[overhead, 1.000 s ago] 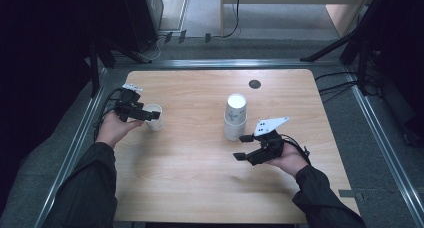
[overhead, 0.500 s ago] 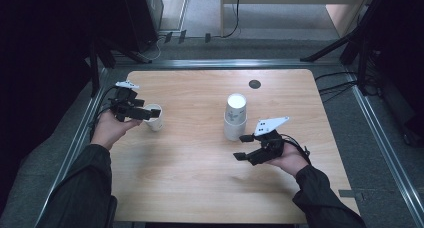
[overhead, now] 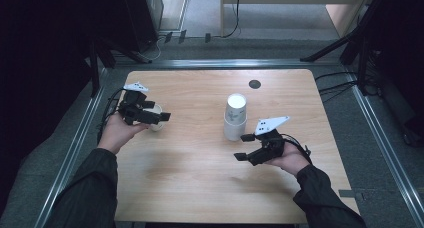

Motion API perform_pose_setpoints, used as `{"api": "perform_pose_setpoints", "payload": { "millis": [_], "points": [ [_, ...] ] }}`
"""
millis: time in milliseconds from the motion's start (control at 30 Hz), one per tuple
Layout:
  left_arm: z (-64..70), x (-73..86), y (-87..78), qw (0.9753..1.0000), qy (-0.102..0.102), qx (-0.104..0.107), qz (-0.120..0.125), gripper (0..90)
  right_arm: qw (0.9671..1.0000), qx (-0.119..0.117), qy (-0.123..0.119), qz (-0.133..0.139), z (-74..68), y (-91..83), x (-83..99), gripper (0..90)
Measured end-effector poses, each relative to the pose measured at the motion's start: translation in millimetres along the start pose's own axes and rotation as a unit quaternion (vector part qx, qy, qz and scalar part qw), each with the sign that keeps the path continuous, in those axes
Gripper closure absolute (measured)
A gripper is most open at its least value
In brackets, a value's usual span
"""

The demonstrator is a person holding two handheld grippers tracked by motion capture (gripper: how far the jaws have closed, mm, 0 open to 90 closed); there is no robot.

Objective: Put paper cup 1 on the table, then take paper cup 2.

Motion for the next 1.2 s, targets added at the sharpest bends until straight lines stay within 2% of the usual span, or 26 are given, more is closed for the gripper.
{"api": "perform_pose_setpoints", "payload": {
  "millis": [400,867,967,1200],
  "points": [
    [31.1,11.8,15.4,0.9992,0.021,0.035,-0.002,13.1,0.9998,0.016,0.002,-0.008,4.9,-6.8,0.5,24.1],
    [52.2,28.7,31.5,0.9976,0.034,0.061,-0.003,13.2,0.9992,0.038,0.001,-0.015,10.2,-13.9,1.6,26.8],
    [59.5,33.6,31.6,0.9966,0.036,0.074,0.002,13.2,0.9990,0.042,0.001,-0.013,11.5,-15.6,0.7,26.9],
    [68.1,43.0,36.4,0.9958,0.046,0.079,-0.004,13.3,0.9986,0.051,0.005,-0.011,14.8,-20.8,-0.5,27.7]
  ]
}}
Point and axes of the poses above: each handheld gripper's, and its own axes: y roughly forward along the jaws, x roughly out of its underside, z roughly to its right, the point moved 5 cm from there along y, roughly forward along the jaws, and after that the axes turned 13 degrees about -y, right-handed, at the moved point
